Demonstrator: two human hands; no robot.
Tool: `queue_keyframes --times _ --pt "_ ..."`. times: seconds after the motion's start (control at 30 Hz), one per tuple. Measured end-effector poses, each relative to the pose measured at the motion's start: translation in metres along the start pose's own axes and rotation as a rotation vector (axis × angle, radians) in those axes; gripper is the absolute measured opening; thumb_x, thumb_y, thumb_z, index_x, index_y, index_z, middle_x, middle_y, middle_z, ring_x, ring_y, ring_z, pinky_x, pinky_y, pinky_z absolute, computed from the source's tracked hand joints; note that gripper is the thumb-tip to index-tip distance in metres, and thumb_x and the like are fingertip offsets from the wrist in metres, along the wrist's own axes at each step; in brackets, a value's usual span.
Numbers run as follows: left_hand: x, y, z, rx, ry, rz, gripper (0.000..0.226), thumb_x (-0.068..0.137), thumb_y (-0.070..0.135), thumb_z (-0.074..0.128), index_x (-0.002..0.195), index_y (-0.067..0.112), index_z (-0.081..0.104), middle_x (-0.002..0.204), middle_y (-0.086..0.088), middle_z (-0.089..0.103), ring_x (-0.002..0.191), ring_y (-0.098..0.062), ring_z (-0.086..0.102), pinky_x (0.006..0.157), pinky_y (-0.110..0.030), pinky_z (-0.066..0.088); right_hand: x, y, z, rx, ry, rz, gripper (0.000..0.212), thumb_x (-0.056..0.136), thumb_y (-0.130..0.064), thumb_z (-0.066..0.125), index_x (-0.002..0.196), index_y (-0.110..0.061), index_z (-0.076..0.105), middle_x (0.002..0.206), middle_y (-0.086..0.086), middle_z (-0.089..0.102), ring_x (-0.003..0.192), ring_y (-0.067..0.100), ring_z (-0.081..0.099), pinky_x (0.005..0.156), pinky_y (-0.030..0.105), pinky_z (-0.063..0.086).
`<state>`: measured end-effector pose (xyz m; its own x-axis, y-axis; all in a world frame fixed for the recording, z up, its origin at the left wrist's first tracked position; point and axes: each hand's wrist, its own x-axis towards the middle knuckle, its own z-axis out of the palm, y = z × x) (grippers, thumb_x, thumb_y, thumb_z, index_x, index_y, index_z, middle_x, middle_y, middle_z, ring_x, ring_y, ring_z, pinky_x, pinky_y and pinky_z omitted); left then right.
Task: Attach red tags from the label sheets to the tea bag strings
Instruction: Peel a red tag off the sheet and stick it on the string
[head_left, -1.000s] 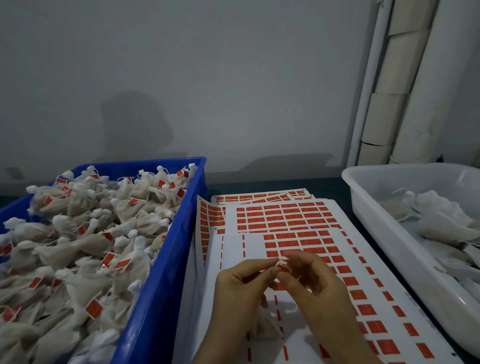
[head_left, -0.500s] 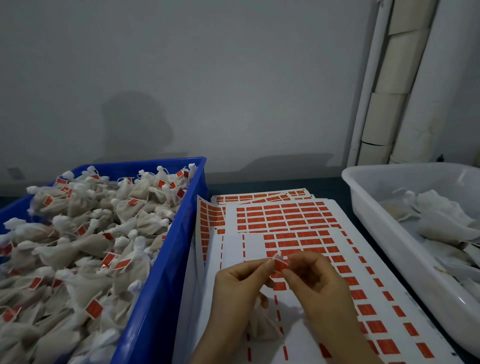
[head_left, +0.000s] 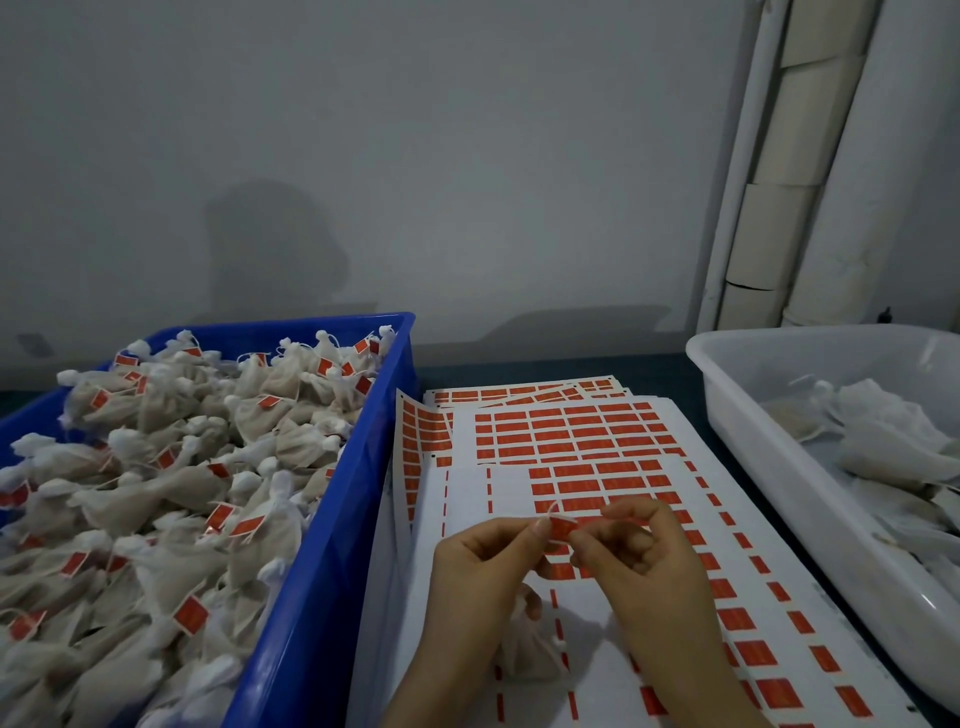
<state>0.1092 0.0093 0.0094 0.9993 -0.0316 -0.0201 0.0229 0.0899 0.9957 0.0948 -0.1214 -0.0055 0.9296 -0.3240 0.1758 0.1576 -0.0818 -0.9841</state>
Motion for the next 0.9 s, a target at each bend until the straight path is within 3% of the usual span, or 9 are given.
queue_keyframes --times 0.17,0.3,0.47,0.63,0.73,0.8,0.9 --pt "0.001 -0.001 0.0 0.004 0.009 -0.009 0.013 0.075 0.035 0.068 0.077 0.024 0.075 0.076 0.006 0.073 0.067 -0.011 0.069 0.05 -0.019 0.05 0.001 0.001 -0.001 0.008 -0.019 0.005 0.027 0.073 -0.013 0.073 0.086 -0.022 0.051 0.072 -0.028 0.066 0.072 -0.009 0.064 0.05 0.003 0.044" --pt "0.001 0.0 0.0 -0.007 0.004 -0.001 0.017 0.068 0.04 0.067 0.074 0.028 0.076 0.077 0.006 0.073 0.068 -0.012 0.069 0.051 -0.019 0.05 0.001 0.001 -0.001 0.012 -0.008 0.009 0.026 0.072 -0.014 0.073 0.085 -0.02 0.051 0.069 -0.022 0.067 0.069 -0.007 0.065 0.05 0.004 0.045" --pt "0.0 -0.002 0.0 0.015 0.005 0.01 0.01 0.083 0.027 0.065 0.08 0.024 0.074 0.077 0.007 0.073 0.068 -0.011 0.069 0.051 -0.018 0.05 0.002 0.0 0.0 -0.004 0.027 0.01 0.027 0.071 -0.019 0.074 0.085 -0.022 0.051 0.075 -0.021 0.065 0.066 -0.001 0.065 0.05 0.003 0.045" --pt "0.0 -0.002 0.0 0.032 -0.008 0.029 0.011 0.085 0.025 0.063 0.08 0.023 0.073 0.078 0.007 0.073 0.07 -0.013 0.069 0.052 -0.018 0.051 0.002 -0.001 -0.001 -0.034 0.043 -0.01 0.024 0.073 -0.018 0.073 0.083 -0.022 0.052 0.071 -0.022 0.064 0.063 -0.004 0.064 0.054 0.005 0.045" --pt "0.001 -0.003 0.001 0.037 -0.001 0.049 0.012 0.086 0.024 0.062 0.078 0.022 0.071 0.077 0.008 0.072 0.07 -0.012 0.069 0.053 -0.019 0.052 0.001 -0.006 -0.001 -0.068 0.042 -0.036 0.017 0.073 -0.032 0.067 0.083 -0.026 0.055 0.071 -0.026 0.063 0.068 -0.006 0.063 0.051 0.005 0.043" --pt "0.001 -0.003 0.001 0.038 0.0 0.062 0.014 0.088 0.025 0.06 0.079 0.018 0.069 0.075 0.007 0.071 0.069 -0.012 0.068 0.052 -0.02 0.052 -0.002 -0.009 0.0 -0.047 0.0 -0.041 0.023 0.068 -0.044 0.06 0.085 -0.029 0.056 0.073 -0.03 0.064 0.072 -0.005 0.064 0.053 0.004 0.045" --pt "0.002 -0.003 0.0 0.066 -0.018 0.095 0.017 0.087 0.029 0.058 0.081 0.015 0.067 0.074 0.007 0.07 0.071 -0.012 0.068 0.053 -0.02 0.053 -0.004 -0.009 0.004 -0.038 -0.091 -0.036 0.028 0.064 -0.045 0.059 0.087 -0.031 0.059 0.077 -0.034 0.063 0.077 -0.011 0.061 0.056 -0.001 0.042"
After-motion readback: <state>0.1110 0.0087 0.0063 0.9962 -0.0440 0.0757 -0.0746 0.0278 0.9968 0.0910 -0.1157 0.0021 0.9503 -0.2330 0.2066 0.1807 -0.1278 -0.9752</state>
